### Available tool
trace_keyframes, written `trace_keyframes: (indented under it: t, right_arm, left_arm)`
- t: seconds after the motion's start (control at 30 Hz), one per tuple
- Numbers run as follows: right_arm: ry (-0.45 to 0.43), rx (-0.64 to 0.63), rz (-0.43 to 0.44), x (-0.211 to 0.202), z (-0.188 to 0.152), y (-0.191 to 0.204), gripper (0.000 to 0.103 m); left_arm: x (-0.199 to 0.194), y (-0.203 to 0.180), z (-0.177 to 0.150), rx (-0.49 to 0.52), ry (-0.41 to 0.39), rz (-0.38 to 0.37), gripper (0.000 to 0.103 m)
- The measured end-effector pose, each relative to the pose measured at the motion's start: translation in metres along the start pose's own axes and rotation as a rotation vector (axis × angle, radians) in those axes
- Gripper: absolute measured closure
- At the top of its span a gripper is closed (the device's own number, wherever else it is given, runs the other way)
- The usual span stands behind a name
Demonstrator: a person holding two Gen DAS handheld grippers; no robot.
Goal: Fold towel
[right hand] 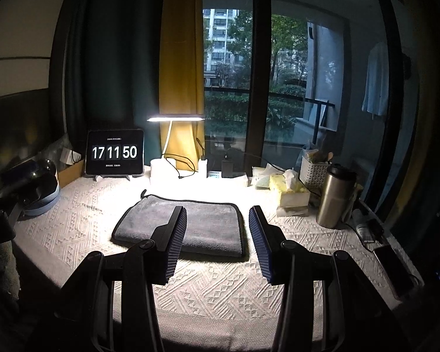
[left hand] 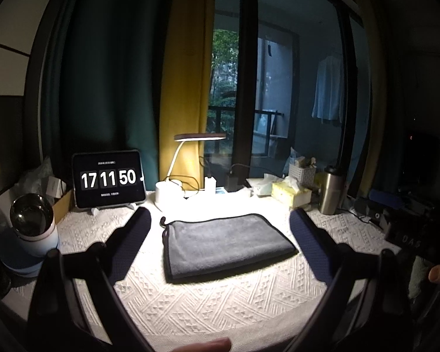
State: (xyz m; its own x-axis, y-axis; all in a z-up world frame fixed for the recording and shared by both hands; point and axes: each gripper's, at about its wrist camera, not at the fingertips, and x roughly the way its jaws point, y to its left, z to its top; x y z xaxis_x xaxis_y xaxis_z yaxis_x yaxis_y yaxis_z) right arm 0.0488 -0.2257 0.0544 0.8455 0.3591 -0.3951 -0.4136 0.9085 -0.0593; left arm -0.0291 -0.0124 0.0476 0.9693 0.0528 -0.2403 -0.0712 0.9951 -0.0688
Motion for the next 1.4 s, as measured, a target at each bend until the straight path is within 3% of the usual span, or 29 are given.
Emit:
trace_keyframes:
  t: [1.4]
  right_arm:
    - [0.022,-0.001,0.003,0.0034,-0.0053,0.0032,0.054]
  left_arm:
    - [0.0076,-0.0004,-0.0065,-0.023,0.041,-0.008,0.007]
